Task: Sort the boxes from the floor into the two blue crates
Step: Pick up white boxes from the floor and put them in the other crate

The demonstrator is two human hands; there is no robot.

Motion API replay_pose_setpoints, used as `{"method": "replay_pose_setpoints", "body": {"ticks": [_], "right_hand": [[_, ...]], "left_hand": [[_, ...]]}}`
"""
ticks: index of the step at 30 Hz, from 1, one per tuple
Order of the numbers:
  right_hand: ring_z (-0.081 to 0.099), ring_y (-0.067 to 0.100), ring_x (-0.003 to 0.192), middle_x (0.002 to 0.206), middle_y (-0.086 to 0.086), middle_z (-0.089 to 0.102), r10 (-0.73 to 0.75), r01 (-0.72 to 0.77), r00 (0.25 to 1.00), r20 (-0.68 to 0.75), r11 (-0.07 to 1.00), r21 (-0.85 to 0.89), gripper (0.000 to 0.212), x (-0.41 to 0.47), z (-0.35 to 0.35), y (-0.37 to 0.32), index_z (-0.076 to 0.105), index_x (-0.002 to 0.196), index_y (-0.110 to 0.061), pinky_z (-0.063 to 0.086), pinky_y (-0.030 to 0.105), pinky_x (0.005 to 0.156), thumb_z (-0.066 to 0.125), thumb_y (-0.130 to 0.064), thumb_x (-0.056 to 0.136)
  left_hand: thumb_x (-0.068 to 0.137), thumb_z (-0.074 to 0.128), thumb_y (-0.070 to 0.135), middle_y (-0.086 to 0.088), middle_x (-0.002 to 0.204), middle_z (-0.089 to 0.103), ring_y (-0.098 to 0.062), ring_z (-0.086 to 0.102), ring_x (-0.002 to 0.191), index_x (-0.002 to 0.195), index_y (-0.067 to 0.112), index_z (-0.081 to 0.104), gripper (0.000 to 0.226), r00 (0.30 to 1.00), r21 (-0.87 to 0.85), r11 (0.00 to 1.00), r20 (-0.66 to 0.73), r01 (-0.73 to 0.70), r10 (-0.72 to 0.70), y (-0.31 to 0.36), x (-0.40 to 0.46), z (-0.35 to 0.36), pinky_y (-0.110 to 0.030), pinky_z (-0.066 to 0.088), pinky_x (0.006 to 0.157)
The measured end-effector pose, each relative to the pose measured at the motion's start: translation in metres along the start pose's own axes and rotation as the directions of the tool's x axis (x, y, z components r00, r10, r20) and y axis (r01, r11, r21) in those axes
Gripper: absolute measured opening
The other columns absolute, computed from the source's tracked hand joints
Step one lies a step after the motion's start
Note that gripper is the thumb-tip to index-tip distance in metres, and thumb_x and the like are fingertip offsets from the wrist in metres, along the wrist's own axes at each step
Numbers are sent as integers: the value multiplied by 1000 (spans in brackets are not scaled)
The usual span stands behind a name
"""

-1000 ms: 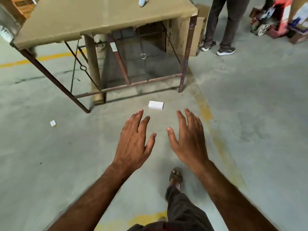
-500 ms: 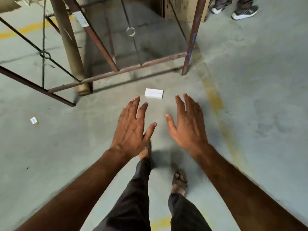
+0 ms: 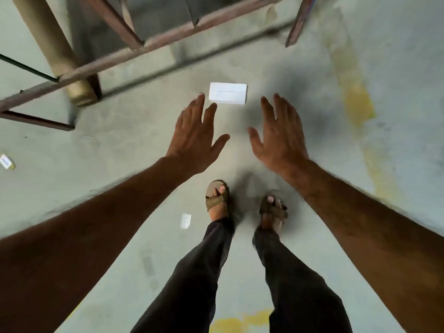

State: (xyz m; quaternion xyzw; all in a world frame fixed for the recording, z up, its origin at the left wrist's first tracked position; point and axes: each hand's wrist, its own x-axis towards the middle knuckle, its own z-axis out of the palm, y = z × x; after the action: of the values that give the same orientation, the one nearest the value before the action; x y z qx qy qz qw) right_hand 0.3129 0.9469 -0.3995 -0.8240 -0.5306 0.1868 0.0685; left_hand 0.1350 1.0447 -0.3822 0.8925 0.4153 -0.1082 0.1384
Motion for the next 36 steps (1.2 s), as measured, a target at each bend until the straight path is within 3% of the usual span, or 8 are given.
{"method": "replay_pose_setpoints", "body": {"ticks": [5, 10, 15, 19, 25, 28, 31, 36], "right_hand": [[14, 36, 156, 169, 21, 13, 1, -1, 1000, 15, 999, 53, 73, 40, 72, 14, 19, 162, -12, 14, 46, 128, 46, -47, 104], [16, 38, 155, 168, 22, 16, -31, 28, 995, 90, 999, 32, 79, 122, 171, 44, 18, 162, -12, 17, 48, 126, 54, -47, 100], [21, 38, 152, 168, 20, 13, -4, -2, 986, 166, 999, 35, 87, 220, 269, 75, 14, 162, -13, 28, 50, 120, 61, -43, 96], [31, 38, 146, 168, 16, 10, 3, -11, 988, 155, 999, 48, 91, 281, 315, 91, 10, 163, -17, 39, 48, 111, 64, -41, 94], [38, 37, 143, 165, 12, 9, 57, -75, 971, 231, 994, 73, 113, 342, 341, 103, 4, 163, -23, 39, 46, 111, 80, -41, 81], [46, 34, 135, 155, 11, 24, 50, -70, 977, 206, 993, 90, 113, 347, 347, 104, 12, 161, -21, 45, 45, 104, 85, -38, 76], [52, 36, 128, 147, 10, 32, 69, -94, 980, 188, 988, 125, 100, 333, 338, 101, 26, 153, -19, 49, 45, 101, 86, -33, 73], [56, 33, 121, 140, 8, 38, 73, -88, 993, 92, 980, 181, 94, 285, 288, 93, 33, 147, -22, 55, 47, 91, 85, -33, 70]], "left_hand": [[100, 51, 53, -25, 168, 11, -41, 17, 154, 158, 5, 28, 78, 997, -79, 995, 53, 54, -50, -12, 55, 75, -49, 19, 126], [98, 55, 55, -23, 169, 8, -40, 15, 155, 158, 9, 25, 81, 977, -206, 957, 105, 205, -187, -44, 134, 172, -49, 22, 124], [97, 59, 55, -20, 167, 10, -40, 18, 153, 158, 9, 21, 86, 905, -374, 825, 207, 423, -371, -88, 234, 267, -48, 25, 123], [95, 61, 53, -14, 161, 23, -36, 30, 148, 155, 8, 28, 81, 866, -527, 696, 189, 487, -463, -106, 303, 302, -45, 31, 119], [88, 72, 53, -8, 151, 38, -31, 42, 139, 151, 13, 31, 85, 742, -664, 437, 276, 607, -611, -108, 367, 329, -42, 41, 113], [83, 73, 62, -8, 145, 39, -28, 48, 129, 147, 12, 37, 89, 687, -683, 344, 319, 645, -653, -109, 371, 334, -36, 47, 98], [72, 80, 67, -4, 135, 44, -19, 53, 107, 140, 15, 46, 93, 691, -721, 284, 358, 632, -627, -107, 351, 325, -26, 47, 74], [74, 87, 50, 1, 96, 75, -6, 74, 79, 114, 8, 66, 62, 790, -859, 187, 325, 477, -521, -92, 301, 280, -37, 64, 76]]}}
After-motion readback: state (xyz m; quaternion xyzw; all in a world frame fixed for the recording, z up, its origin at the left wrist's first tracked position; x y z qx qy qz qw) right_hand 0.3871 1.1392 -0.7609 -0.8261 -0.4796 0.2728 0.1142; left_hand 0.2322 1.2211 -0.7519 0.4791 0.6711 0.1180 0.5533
